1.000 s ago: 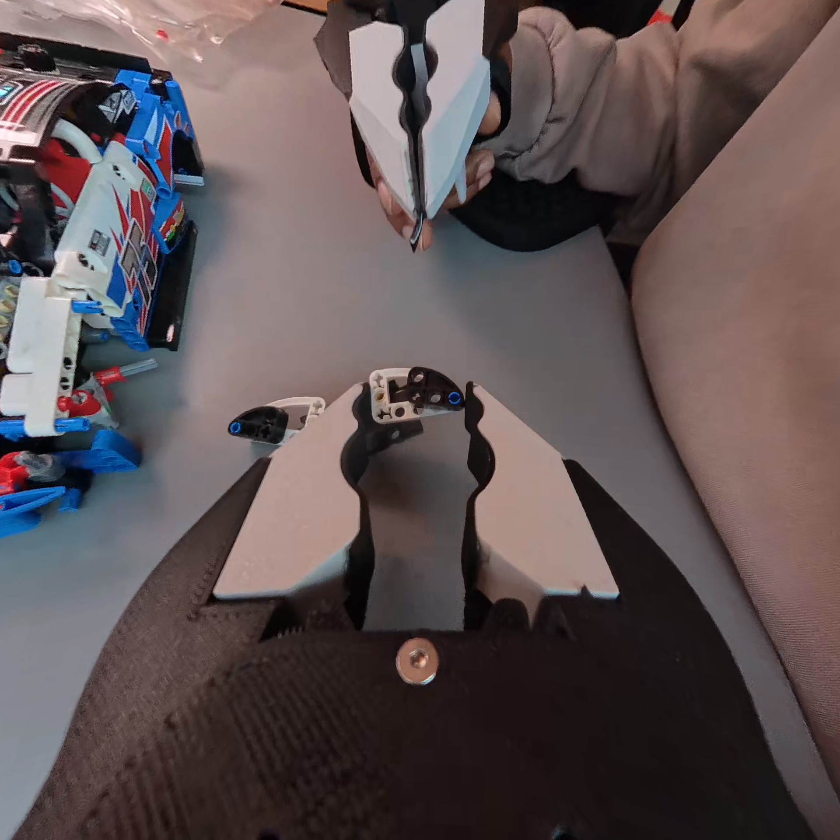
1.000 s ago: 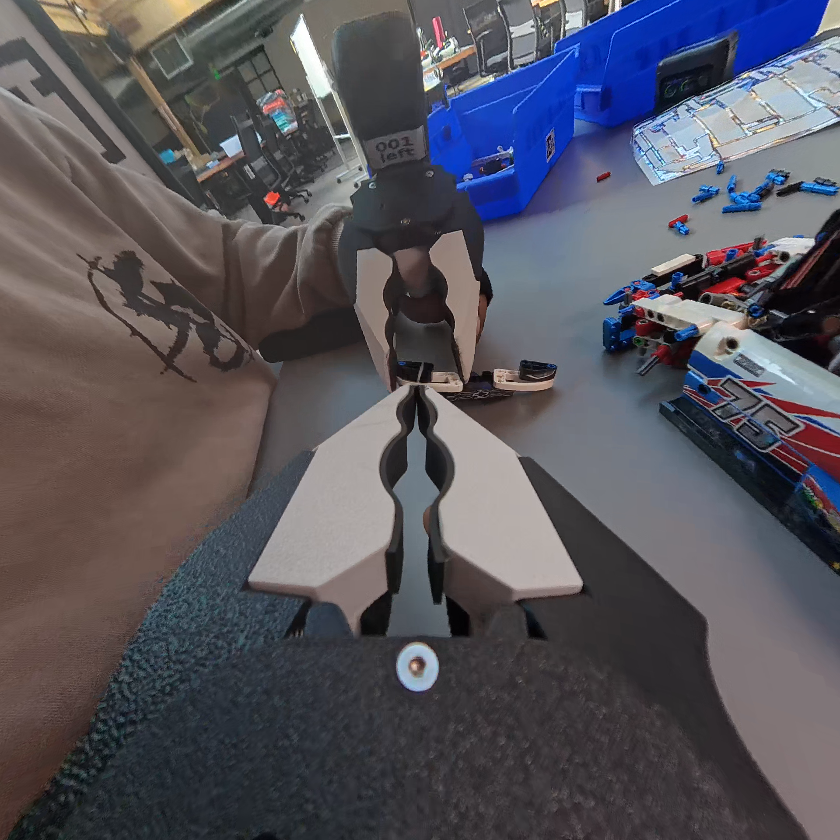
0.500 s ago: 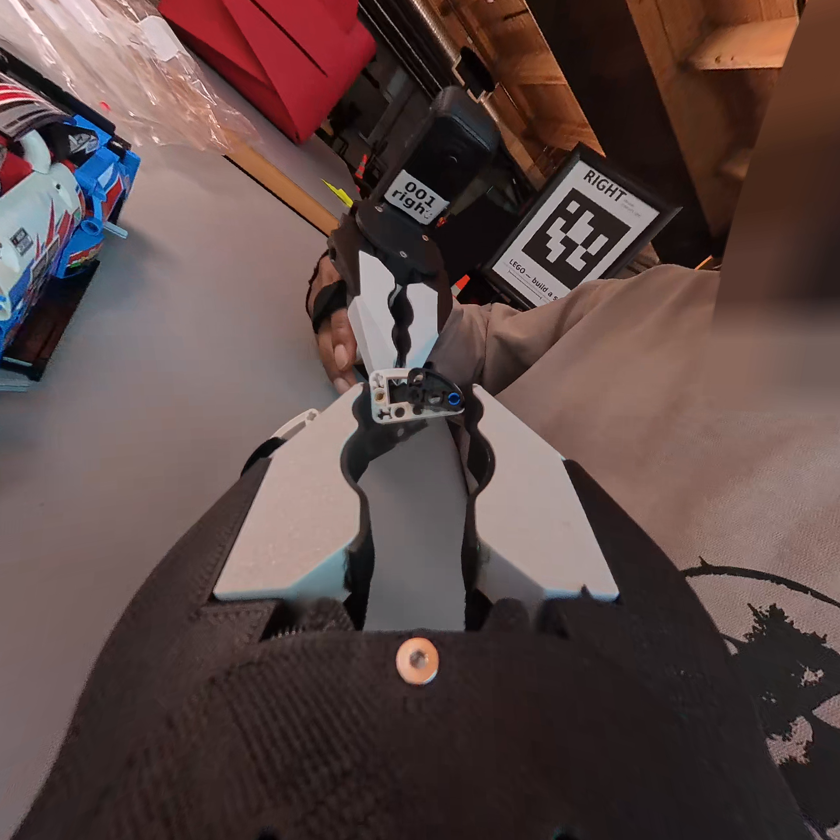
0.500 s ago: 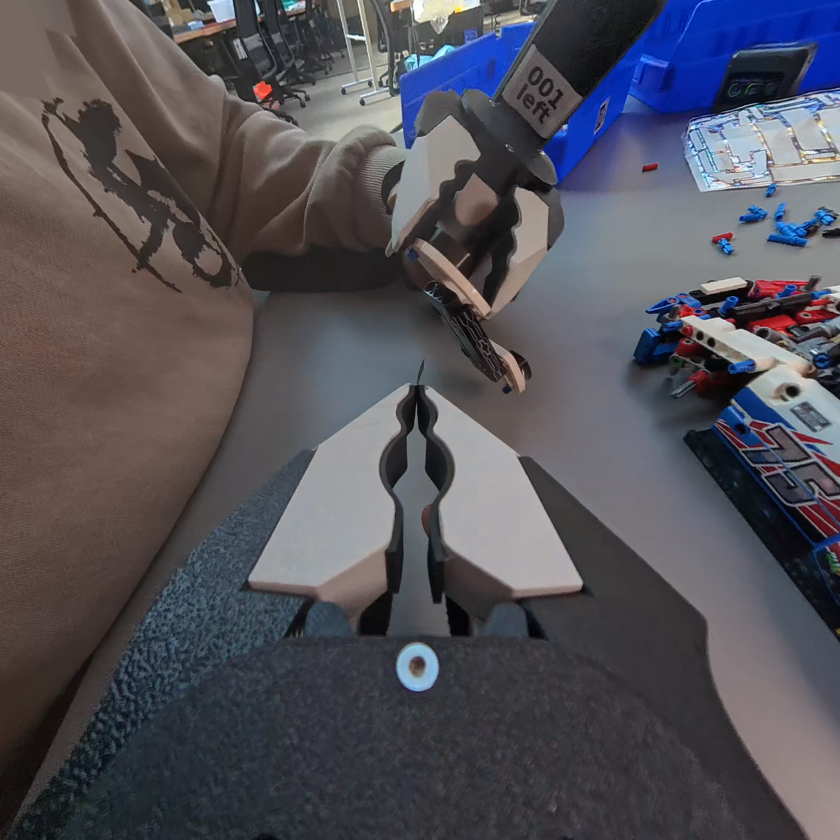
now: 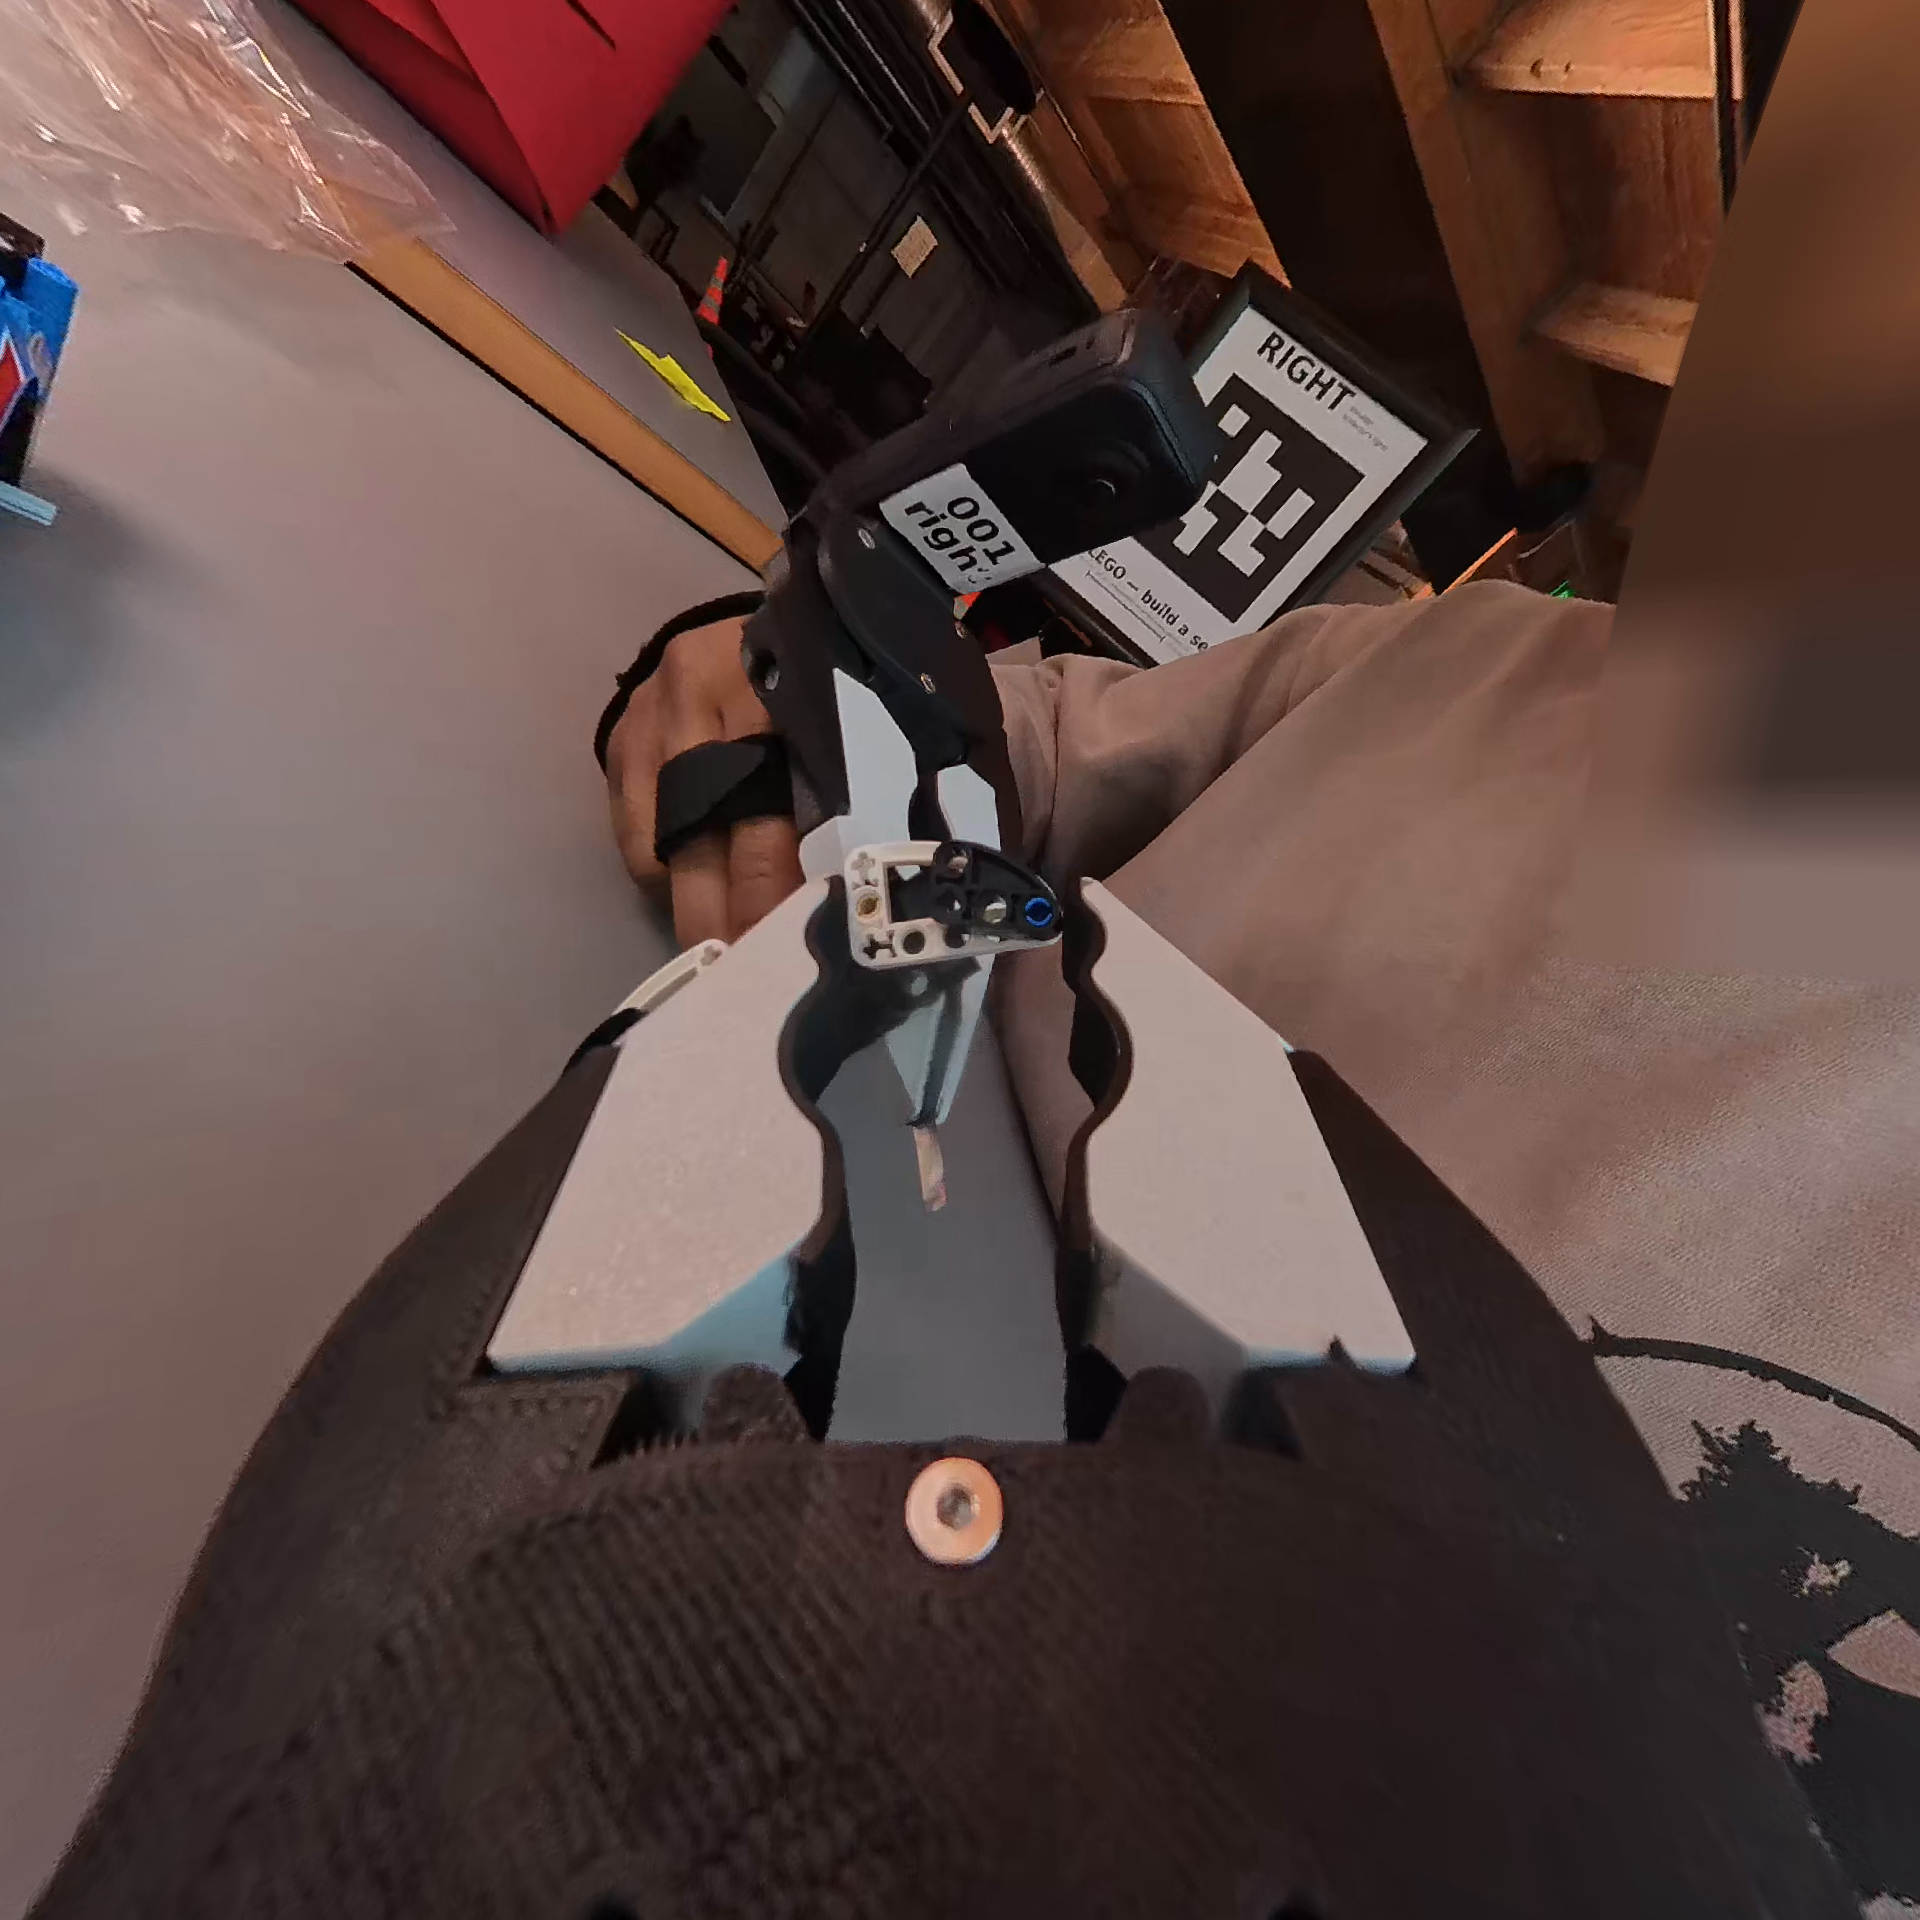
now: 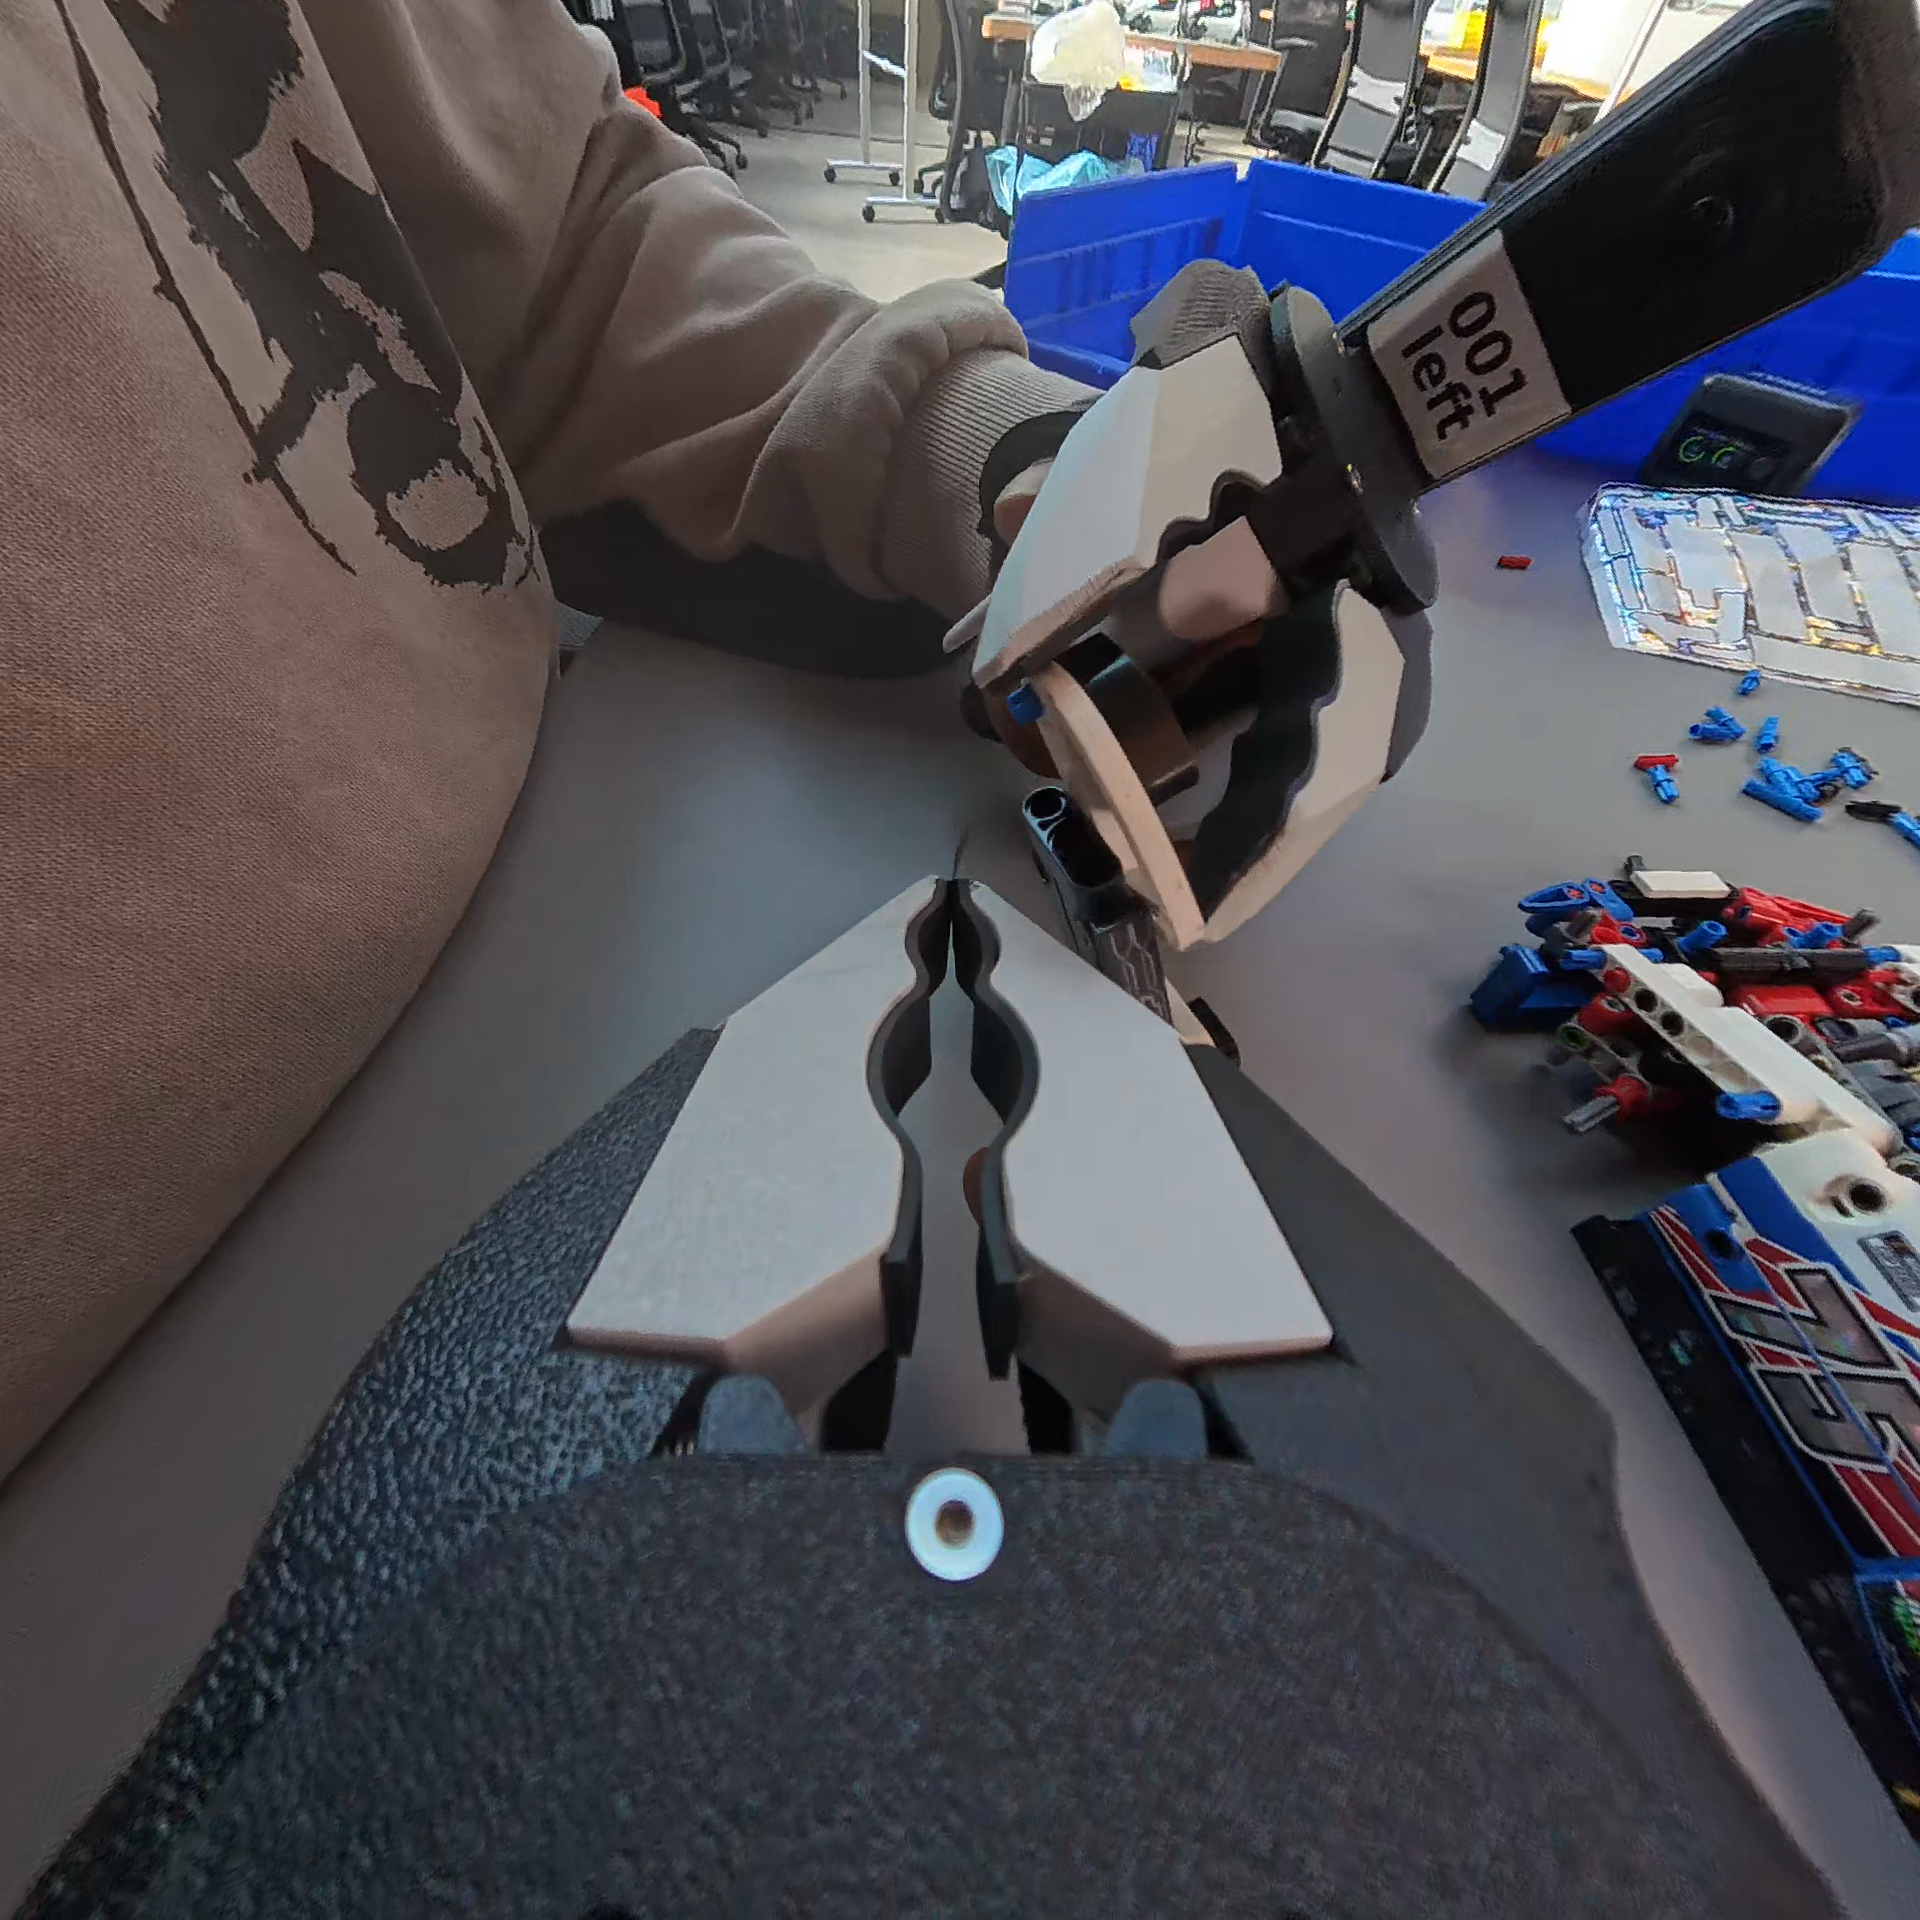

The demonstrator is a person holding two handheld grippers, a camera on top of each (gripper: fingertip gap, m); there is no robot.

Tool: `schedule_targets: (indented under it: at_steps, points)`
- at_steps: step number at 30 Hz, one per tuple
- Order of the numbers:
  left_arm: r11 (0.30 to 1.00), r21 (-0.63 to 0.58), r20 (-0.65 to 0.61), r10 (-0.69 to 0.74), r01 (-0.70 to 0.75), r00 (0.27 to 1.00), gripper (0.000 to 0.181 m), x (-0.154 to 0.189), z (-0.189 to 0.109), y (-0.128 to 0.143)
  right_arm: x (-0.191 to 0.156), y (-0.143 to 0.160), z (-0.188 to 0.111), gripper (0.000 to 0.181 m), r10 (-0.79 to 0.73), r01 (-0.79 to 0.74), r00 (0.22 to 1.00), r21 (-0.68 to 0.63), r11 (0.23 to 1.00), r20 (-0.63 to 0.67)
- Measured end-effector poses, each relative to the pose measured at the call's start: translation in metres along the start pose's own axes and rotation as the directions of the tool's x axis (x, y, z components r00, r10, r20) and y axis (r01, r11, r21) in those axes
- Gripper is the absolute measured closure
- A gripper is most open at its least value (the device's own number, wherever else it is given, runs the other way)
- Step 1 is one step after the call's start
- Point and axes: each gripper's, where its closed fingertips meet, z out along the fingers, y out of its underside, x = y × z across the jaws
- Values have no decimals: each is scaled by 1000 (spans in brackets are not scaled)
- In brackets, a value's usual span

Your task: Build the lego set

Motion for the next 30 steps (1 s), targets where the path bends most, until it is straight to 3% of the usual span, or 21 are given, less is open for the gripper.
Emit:
schedule_targets:
  at_steps: [7,10,12,16,22,30]
  points:
    - [992,-13,63,126,-125,990,143,1,0,-3,7,-1,-3,181,45,-45,999,17,999,-27]
    - [966,-43,114,257,-253,960,143,8,4,-14,14,-1,-3,181,100,-99,994,22,995,-49]
    - [915,-128,167,401,-384,901,143,11,10,-18,22,-5,-3,181,176,-173,982,61,983,-62]
    - [739,-363,209,658,-567,723,142,8,23,-21,35,-22,-5,181,297,-283,953,179,942,-53]
    - [542,-537,145,815,-647,561,142,8,31,-23,42,-35,-9,181,258,-232,962,242,942,-85]
    - [443,-589,111,872,-676,476,137,18,32,-20,39,-44,-14,181,164,-123,977,271,955,-135]
